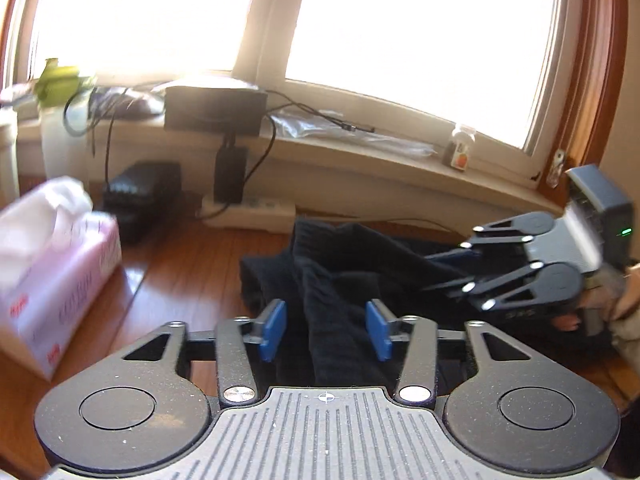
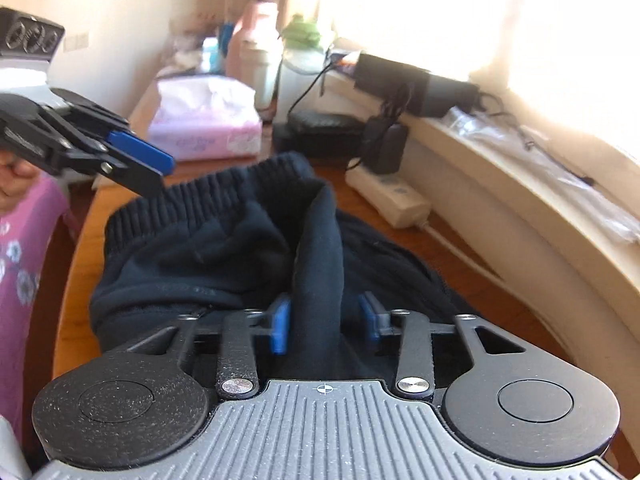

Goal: Fold clothes

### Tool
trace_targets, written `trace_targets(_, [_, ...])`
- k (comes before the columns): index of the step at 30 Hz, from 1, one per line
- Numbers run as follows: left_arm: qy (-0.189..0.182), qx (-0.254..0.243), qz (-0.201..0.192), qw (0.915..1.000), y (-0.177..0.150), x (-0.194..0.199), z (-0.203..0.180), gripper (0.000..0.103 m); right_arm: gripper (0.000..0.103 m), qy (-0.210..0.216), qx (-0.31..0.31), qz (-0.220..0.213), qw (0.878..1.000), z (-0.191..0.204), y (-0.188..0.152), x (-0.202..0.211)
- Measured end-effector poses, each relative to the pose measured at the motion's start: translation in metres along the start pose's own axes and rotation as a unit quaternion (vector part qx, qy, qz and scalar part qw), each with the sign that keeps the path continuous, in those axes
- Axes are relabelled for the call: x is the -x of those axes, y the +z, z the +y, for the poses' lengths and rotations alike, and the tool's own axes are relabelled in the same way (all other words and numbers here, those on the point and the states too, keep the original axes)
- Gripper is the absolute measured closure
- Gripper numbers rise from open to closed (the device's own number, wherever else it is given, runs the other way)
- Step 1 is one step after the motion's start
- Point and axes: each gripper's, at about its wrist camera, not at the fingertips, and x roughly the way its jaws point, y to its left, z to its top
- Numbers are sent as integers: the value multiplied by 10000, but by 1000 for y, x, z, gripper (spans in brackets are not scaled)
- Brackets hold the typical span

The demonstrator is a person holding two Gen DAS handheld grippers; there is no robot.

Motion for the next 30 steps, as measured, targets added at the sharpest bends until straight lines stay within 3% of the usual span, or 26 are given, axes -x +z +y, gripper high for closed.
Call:
trace_targets(3, [24,2,80,10000,5,-21,-2,54,89,-452,433,-314,9975,4,7,14])
trace_targets(7, [158,43,-142,9998,7,-22,-7,55,90,-1361,1497,-1048,9737,19,35,30])
trace_targets(9, [279,32,-274,9992,9,-18,-9,55,90,-1433,1712,-955,9701,16,49,12])
trace_targets(12, [501,-26,-329,9982,15,-16,-11,54,88,-1497,1980,-258,9684,8,46,-41])
trace_targets(15, [780,-280,-428,9956,23,-15,-18,48,80,-1372,1608,74,9774,-1,33,-62])
trace_targets(16, [819,-349,-474,9949,26,-14,-21,44,73,-1352,1384,-69,9811,-6,31,-56])
trace_targets(17, [810,-399,-511,9946,29,-13,-24,43,58,-1354,1132,-229,9840,-12,31,-46])
trace_targets(19, [708,-476,-553,9948,33,-16,-32,42,49,-1354,663,-539,9871,-24,31,-23])
trace_targets(24, [248,-796,-559,9949,41,-37,-65,41,49,-1370,-73,-944,9860,-57,22,56])
trace_targets(28, [-137,-1035,-364,9939,42,-76,-92,36,49,-1624,-338,-848,9825,-74,-10,110])
trace_targets(30, [-156,-1114,-243,9934,39,-98,-100,36,49,-1773,-487,-650,9808,-81,-34,127])
